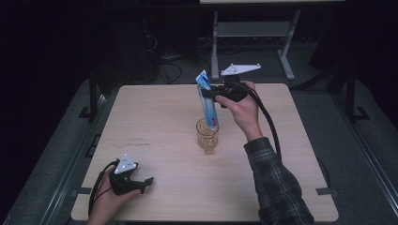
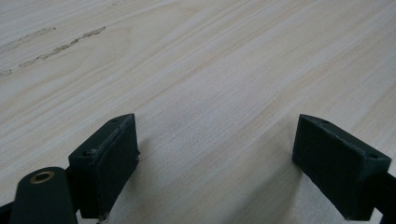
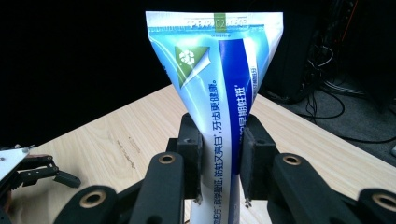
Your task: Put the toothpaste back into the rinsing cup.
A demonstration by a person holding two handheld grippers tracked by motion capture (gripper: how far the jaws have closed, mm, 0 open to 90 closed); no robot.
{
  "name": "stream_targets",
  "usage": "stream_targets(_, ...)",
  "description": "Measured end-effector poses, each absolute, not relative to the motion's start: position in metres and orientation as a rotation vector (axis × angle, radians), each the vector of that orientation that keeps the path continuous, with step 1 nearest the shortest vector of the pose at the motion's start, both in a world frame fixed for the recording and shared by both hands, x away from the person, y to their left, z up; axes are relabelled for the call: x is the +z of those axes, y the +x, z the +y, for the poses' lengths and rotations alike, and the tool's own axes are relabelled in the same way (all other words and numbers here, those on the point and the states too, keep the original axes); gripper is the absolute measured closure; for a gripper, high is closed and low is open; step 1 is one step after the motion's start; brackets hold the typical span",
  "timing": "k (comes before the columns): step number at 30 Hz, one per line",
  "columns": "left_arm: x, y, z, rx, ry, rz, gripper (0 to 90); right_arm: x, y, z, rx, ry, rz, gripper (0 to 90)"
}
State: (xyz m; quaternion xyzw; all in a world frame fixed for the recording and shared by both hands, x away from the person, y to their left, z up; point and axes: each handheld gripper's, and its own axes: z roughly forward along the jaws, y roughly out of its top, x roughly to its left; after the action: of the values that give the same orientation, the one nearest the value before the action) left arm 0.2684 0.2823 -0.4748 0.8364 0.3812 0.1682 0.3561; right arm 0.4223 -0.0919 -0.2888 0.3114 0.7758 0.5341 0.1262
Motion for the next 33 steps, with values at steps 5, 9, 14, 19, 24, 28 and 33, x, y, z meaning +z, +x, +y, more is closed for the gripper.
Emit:
stream_targets(5,-0.475,0.268,0.282,0.433,2.159,0.985,13.2,-0.297,0.424,-0.092,1.554,0.917,2.268,72.6)
stream_targets(9,-0.475,0.268,0.282,0.432,2.156,0.986,13.2,-0.302,0.424,-0.091,1.55,0.917,2.277,72.6)
stream_targets(14,-0.475,0.268,0.282,0.431,2.157,0.986,13.2,-0.305,0.425,-0.09,1.549,0.92,2.283,72.6)
stream_targets(19,-0.475,0.268,0.282,0.431,2.157,0.985,13.2,-0.31,0.425,-0.089,1.544,0.918,2.297,72.5)
stream_targets(24,-0.475,0.268,0.282,0.431,2.159,0.984,13.2,-0.315,0.426,-0.088,1.542,0.921,2.305,72.4)
stream_targets(28,-0.475,0.268,0.282,0.431,2.161,0.984,13.2,-0.32,0.426,-0.088,1.532,0.928,2.313,72.4)
stream_targets(33,-0.475,0.268,0.282,0.433,2.159,0.985,13.2,-0.326,0.427,-0.088,1.525,0.933,2.325,72.5)
